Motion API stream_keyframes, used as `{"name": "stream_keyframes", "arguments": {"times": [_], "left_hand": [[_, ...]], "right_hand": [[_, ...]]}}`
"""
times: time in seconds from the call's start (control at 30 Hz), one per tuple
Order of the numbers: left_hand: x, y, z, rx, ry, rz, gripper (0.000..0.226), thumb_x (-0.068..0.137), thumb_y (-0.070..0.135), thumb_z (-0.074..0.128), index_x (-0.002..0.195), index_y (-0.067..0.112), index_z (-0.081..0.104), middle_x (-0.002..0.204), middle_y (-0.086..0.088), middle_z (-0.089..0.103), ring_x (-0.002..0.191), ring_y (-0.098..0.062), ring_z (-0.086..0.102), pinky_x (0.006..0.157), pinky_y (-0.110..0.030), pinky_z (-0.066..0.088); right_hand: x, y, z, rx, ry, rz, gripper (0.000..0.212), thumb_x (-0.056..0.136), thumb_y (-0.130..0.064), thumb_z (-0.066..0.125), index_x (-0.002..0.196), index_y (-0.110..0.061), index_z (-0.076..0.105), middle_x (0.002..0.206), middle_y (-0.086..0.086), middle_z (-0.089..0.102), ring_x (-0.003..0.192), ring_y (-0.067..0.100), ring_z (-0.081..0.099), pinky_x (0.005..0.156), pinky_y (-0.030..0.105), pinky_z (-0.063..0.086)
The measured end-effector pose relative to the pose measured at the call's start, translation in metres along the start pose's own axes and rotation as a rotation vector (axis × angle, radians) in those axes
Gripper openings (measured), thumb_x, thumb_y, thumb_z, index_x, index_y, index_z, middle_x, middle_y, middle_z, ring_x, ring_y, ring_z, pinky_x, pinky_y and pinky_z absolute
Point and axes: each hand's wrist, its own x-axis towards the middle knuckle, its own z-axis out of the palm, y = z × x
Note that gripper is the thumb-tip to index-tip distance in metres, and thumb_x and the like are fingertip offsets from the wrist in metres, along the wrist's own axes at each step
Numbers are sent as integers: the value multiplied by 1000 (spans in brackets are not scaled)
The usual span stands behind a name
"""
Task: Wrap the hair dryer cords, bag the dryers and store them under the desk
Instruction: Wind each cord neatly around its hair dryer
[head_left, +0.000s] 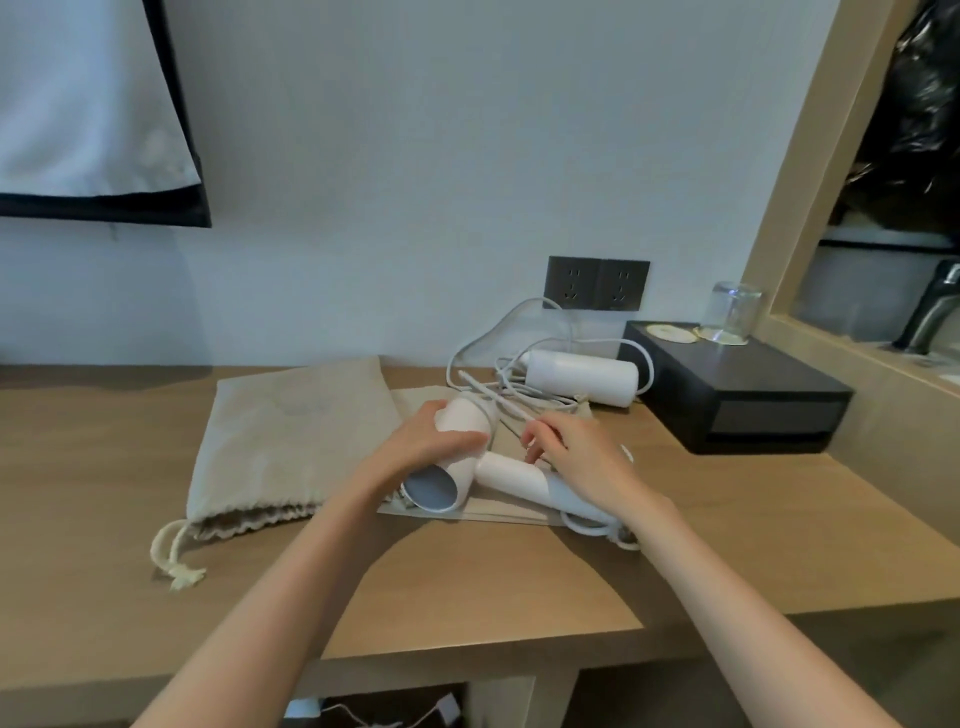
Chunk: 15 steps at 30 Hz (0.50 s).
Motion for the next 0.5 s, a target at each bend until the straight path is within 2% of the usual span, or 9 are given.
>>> {"name": "stream_keyframes", "arguments": {"times": [0.07,0.17,0.23,0.3,0.37,0.43,0.5], "left_hand": [[9,3,-4,67,-66,-14,77,68,48,74,132,22,39,122,2,51,97,-17,54,67,-25,41],[18,6,-8,42,-109,-55,56,74,42,74,113,19,41,107,1,57,87,-19,61,64,-27,48],[25,5,-9,44,-146,-107,52,73,44,74,110,15,54,94,-4,66,74,-20,65,61,-27,51],[29,5,-11,64,-180,-159,56,66,52,74,104,14,59,89,-9,70,70,-23,67,64,-29,52],[33,2,-11,116,-188,-166,65,55,59,70,101,13,60,88,-9,70,71,-23,69,66,-30,52],[35,-1,-10,116,-180,-156,69,51,61,67,101,12,61,85,-9,70,70,-22,69,63,-29,52],[36,-3,-10,85,-150,-154,69,52,60,68,101,12,61,85,-7,70,68,-21,69,58,-27,51]], "right_hand": [[3,7,-5,47,91,40,25,100,-29,37,93,-25,60,76,-11,68,68,5,59,70,38,51],[10,17,-11,-32,246,76,27,101,-34,36,95,-26,61,71,-7,64,64,8,57,61,34,50],[15,25,-11,-193,342,75,28,100,-36,38,94,-25,63,71,-7,62,63,8,56,50,25,41],[21,33,-9,-239,405,72,24,98,-34,45,93,-23,66,72,-7,60,66,10,56,49,19,35],[28,46,-5,-187,371,76,20,95,-30,53,99,-22,71,79,-7,60,74,9,55,57,19,41],[34,57,0,-159,209,86,19,91,-28,60,104,-23,72,96,-5,60,91,13,54,74,27,47],[36,61,5,-154,89,115,19,88,-26,64,105,-24,72,107,-2,57,103,18,50,85,32,45]]}}
